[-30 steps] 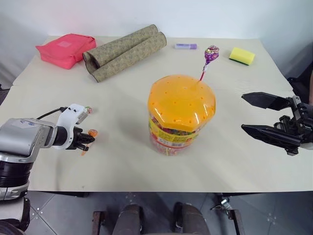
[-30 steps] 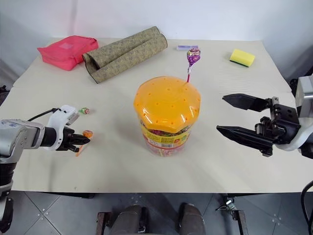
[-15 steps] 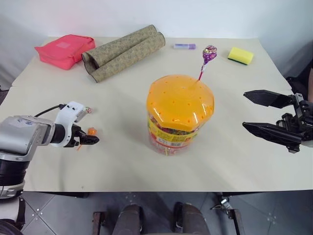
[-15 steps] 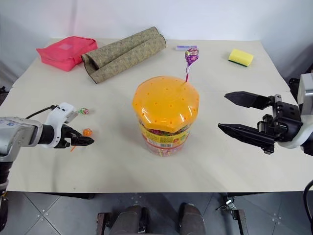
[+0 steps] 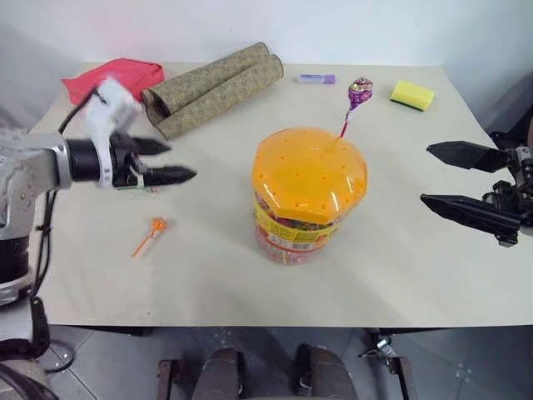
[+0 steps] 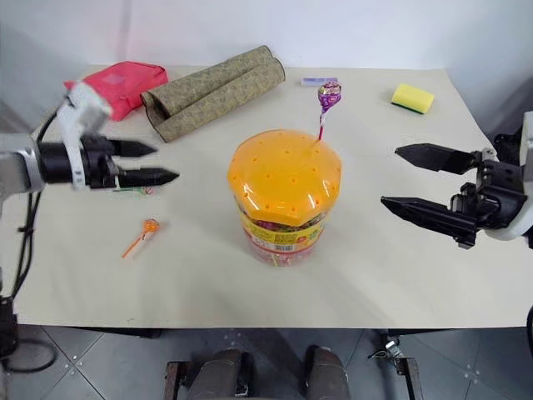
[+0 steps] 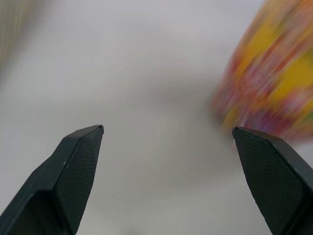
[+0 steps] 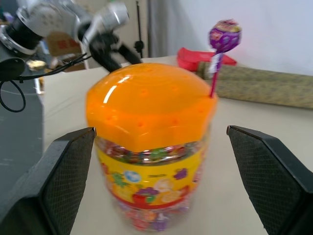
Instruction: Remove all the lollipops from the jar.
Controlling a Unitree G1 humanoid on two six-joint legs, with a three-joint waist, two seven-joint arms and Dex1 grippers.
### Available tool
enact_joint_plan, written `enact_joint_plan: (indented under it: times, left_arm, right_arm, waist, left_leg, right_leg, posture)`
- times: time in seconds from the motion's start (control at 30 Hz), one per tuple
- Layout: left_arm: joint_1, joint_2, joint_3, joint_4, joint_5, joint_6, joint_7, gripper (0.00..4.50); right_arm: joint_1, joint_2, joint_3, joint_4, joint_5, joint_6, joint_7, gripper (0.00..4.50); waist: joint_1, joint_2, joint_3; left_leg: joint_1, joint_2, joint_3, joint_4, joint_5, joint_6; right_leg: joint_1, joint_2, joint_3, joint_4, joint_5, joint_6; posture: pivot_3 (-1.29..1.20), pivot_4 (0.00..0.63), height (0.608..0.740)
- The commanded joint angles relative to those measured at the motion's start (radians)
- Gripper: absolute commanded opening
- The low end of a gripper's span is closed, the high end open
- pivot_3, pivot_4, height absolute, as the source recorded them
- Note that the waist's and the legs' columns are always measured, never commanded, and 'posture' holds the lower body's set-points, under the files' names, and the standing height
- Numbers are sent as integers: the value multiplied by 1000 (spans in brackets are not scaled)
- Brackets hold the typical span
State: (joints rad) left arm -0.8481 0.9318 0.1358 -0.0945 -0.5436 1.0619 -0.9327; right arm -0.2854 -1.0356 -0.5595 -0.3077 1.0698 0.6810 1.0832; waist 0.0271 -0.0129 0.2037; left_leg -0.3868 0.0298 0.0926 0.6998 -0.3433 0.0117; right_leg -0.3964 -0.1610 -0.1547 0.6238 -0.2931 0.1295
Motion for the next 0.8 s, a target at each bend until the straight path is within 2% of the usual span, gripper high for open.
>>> enact_joint_plan:
  times: [0.03,0.1,0.33,0.43,0.63,0.8]
  left_arm:
    - [-17,-66,60,73,-58,-182,-108,4487]
    - [-14,-105,88,124,-88,-275,-184,4487]
    - [16,-132,88,339,-76,-567,-426,4487]
    - [13,-145,99,368,-108,-594,-489,4487]
    - [9,-154,147,396,-181,-606,-589,4487]
    - [15,-131,145,408,-161,-641,-615,4487]
  right_arm:
    - [-58,-42,-4,-7,10,25,-35,4500]
    - [-101,-56,21,-4,36,64,-52,4500]
    - [-265,-39,176,-9,-25,80,-113,4500]
    - [-333,-45,266,5,-61,119,-127,4500]
    - [-456,35,367,88,-141,83,-108,4500]
    - [-573,121,438,217,-227,45,-83,4500]
  waist:
    - [-1,0,0]
    - [-3,0,0]
    - [-6,0,0]
    - [-3,0,0]
    - [-5,0,0]
    - [-9,0,0]
  left_leg:
    - [0,0,0,0,0,0]
    - [0,0,0,0,0,0]
    - [0,0,1,0,0,0]
    - [0,0,1,0,0,0]
    - [-1,0,1,1,0,0]
    - [-1,0,1,1,0,0]
  right_leg:
    - [0,0,0,0,0,0]
    - [0,0,0,0,0,0]
    - [-1,0,0,0,0,0]
    - [-1,0,0,0,0,0]
    - [-1,0,-1,0,0,0]
    - [-2,0,-1,0,0,0]
  posture:
    - [0,150,740]
    - [0,150,740]
    - [0,150,740]
    - [0,150,740]
    - [0,150,740]
    - [0,150,740]
